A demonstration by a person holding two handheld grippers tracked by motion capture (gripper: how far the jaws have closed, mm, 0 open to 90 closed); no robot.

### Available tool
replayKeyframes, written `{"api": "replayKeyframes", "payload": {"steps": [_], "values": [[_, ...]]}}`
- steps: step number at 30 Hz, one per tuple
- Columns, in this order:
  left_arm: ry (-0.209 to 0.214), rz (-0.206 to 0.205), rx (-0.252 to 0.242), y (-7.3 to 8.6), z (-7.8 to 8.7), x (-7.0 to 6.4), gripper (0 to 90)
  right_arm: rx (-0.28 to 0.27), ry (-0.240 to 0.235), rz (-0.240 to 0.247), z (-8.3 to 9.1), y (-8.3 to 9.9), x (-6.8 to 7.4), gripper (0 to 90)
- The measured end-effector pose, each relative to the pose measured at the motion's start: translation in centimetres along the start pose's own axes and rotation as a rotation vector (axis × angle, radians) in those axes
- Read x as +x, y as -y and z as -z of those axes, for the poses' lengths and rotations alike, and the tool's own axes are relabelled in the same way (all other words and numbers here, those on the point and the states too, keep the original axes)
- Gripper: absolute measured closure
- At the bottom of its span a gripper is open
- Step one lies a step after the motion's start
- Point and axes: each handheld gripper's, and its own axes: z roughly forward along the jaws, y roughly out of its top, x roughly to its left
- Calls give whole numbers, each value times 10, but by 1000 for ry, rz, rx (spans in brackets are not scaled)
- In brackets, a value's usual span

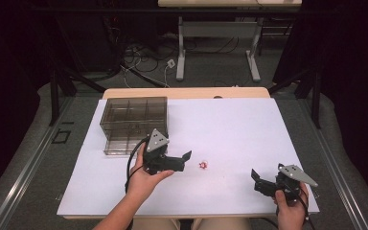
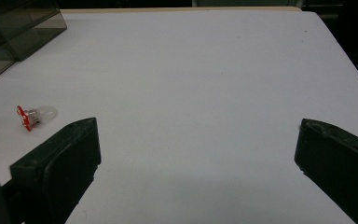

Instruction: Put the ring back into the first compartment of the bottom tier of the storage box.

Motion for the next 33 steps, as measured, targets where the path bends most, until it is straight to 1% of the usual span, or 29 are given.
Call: {"api": "replayKeyframes", "payload": {"steps": [3, 4, 5, 6, 7, 10, 11, 12, 13, 14, 15, 16, 18, 19, 20, 21, 22, 23, 24, 28, 29, 31, 32, 33], "values": [[2, -4, 9, 0, -4, -1, 10, -3, -1, 0, 0, 0, 0, 1], [3, 5, 12, 0, -5, -1, 10, -3, -1, 1, 0, 0, 0, 1], [4, -3, 16, 0, -7, -1, 10, 1, -1, 1, 0, 0, 0, 1], [6, 0, 19, 0, -9, -2, 13, -26, 8, -4, -2, 1, 0, 1], [9, 10, 20, 0, -11, -2, 13, 1, -2, -3, 0, 0, 0, 2], [12, 4, 28, -1, -15, -3, 16, 2, 1, -1, 0, 0, 0, 2], [17, 17, 27, -1, -18, -3, 18, 2, 1, -1, 0, 0, 0, 3], [19, 20, 29, -1, -19, -4, 19, 3, 2, 0, 0, 0, -1, 3], [18, 11, 34, -1, -20, -3, 20, 2, 3, 0, -1, 0, -1, 3], [18, 18, 34, -1, -22, -4, 22, 4, 2, -2, -1, 0, -1, 3], [18, 15, 36, -1, -23, -4, 25, 7, 0, 2, 0, 0, -1, 3], [23, 27, 40, -1, -25, -4, 27, 7, 0, 5, 0, 0, -2, 4], [23, 25, 42, -1, -27, -4, 31, 2, 2, 3, -1, 1, -1, 4], [27, 39, 41, 0, -29, -5, 33, 5, -1, 4, -1, 1, -2, 3], [26, 31, 46, 0, -30, -5, 35, 5, -1, 2, -1, 1, -2, 3], [27, 37, 46, 0, -31, -6, 36, 8, 1, 3, -1, 0, -2, 4], [25, 25, 51, 0, -31, -6, 38, 10, 1, 3, 0, 0, -2, 4], [27, 23, 50, 0, -33, -7, 38, 8, 0, 2, -1, 0, -2, 4], [31, 31, 51, 1, -34, -8, 38, 9, 1, 2, -1, 0, -2, 4], [31, 17, 60, 1, -39, -11, 50, 8, -2, -5, -1, 0, -2, 4], [31, 22, 61, 1, -40, -12, 50, 9, -1, -6, -1, 0, -2, 4], [33, 13, 69, 1, -42, -13, 65, 11, 0, -4, -1, 1, -3, 4], [35, 20, 68, 1, -44, -14, 74, 10, -3, -10, -1, 1, -2, 4], [36, 14, 72, 1, -44, -14, 82, 13, -4, -9, -1, 0, -2, 5]]}}
